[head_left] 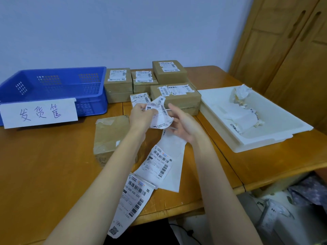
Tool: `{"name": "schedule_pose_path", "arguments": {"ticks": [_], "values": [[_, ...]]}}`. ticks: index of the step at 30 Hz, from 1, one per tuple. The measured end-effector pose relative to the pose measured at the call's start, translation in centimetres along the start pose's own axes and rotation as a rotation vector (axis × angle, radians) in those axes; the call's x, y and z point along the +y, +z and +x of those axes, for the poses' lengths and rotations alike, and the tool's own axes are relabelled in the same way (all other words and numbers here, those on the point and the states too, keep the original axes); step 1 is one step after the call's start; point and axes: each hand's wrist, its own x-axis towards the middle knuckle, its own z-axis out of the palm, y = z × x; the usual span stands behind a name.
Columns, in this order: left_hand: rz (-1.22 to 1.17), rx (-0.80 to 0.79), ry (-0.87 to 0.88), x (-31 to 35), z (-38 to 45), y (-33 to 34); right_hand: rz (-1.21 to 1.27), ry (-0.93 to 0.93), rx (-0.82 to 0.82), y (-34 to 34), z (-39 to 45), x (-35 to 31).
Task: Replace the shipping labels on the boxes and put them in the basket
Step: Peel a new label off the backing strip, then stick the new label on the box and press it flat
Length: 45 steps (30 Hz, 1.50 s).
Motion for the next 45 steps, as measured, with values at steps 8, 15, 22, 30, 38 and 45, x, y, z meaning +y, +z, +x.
{"name": "schedule_pose_path", "arguments": {"ticks": [8, 15, 22, 30, 38, 45], "values": [[0.423, 0.125, 0.284, -0.7, -0.1, -1.1, -0.081, -0.082, 0.170, 0.6, -0.4, -0.4], [0.511, 0.255, 0.338, 0.0, -0.6, -3.3, -0.073, -0.076, 0.145, 2.6, -1.0, -1.6], [0.531, 0.301, 0.372, -0.4, -1.4, -6.4, -0.170, -0.113, 0.187, 6.3, -1.8, -1.5], [0.495, 0.383, 0.425, -1.2, -1.8, -10.3, -0.234, -0.133, 0.150, 10.2, -1.7, -0.7], [0.483, 0.319, 0.369, -3.0, -1.6, -12.4, -0.324, -0.198, 0.208, 11.5, -1.5, 0.6], [0.704, 0.376, 0.343, -3.5, -1.5, -13.0, -0.500, -0.305, 0.318, 12.6, -0.8, 2.6]]}}
